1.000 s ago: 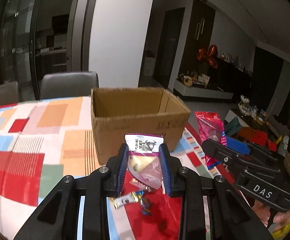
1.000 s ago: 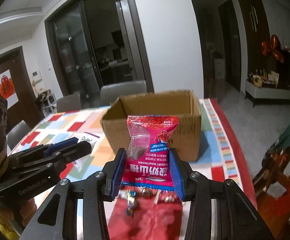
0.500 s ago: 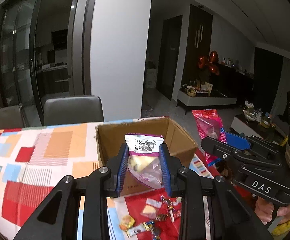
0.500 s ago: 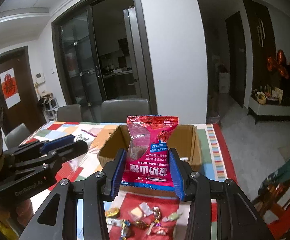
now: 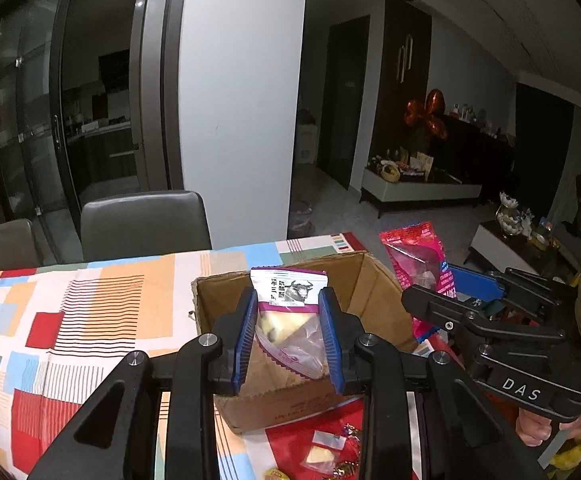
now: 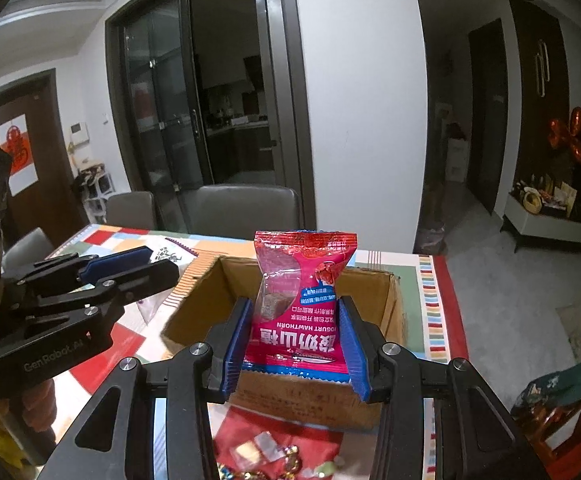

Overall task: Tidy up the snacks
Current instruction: 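Carry both packets over the box and open both tools to drop them, then withdraw both tools from the box toward the remaining candies, then grasp the yellow candy pack with the left tool while the right tool grasps a purple-wrapped candy, then lift both candies over the box and open both tools to drop them, then withdraw both tools from the box back toward the remaining snacks, then grasp the white-gold bar with the left tool while the right tool grasps the red wafer bar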

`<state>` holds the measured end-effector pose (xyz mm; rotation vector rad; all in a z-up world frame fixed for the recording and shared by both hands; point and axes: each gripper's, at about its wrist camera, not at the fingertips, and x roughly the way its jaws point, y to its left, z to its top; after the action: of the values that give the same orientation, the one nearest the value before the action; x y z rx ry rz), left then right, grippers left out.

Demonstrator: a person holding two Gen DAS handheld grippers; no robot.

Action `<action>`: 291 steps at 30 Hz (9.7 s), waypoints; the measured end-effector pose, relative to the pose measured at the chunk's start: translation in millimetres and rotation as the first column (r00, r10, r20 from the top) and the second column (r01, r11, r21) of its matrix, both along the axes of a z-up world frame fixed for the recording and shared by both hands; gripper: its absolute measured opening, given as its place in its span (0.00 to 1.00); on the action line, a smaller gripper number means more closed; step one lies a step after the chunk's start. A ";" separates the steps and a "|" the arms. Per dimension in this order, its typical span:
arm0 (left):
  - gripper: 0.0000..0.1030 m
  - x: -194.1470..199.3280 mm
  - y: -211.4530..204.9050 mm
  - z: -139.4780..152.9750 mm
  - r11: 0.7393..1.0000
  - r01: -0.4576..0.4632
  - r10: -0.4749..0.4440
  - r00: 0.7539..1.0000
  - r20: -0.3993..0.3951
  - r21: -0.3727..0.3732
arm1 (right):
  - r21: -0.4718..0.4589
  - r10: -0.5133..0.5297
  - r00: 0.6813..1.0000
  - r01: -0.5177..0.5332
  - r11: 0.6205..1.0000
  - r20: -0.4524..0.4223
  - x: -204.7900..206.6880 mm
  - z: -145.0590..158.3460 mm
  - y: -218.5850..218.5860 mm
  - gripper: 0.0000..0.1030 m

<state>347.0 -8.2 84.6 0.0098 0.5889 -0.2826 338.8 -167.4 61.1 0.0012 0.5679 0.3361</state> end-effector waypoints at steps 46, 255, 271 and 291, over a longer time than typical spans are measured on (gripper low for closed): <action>0.65 -65.4 6.3 -56.6 0.995 -0.022 0.042 0.978 -0.205 0.095 | -0.088 -0.009 0.965 -0.014 0.996 -0.262 -33.7 -60.1 7.9 0.67; 0.59 -108.6 2.3 -53.6 0.995 0.007 0.002 0.996 -0.088 0.098 | 0.013 -0.032 0.990 0.034 0.999 -0.137 -85.7 -70.9 17.2 0.64; 0.60 -133.3 2.5 -131.8 0.987 0.056 -0.023 0.977 -0.213 0.152 | -0.039 -0.049 0.971 0.041 0.998 -0.233 -108.2 -138.6 17.0 0.72; 0.59 -103.9 5.1 -213.1 0.982 0.088 -0.017 0.923 -0.385 0.168 | -0.139 -0.073 0.934 0.026 0.990 -0.350 -79.4 -195.8 23.0 0.72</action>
<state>243.0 -3.1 -128.5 0.1507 1.0045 -0.2839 259.4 -144.4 -134.6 -0.0527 0.9468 0.2490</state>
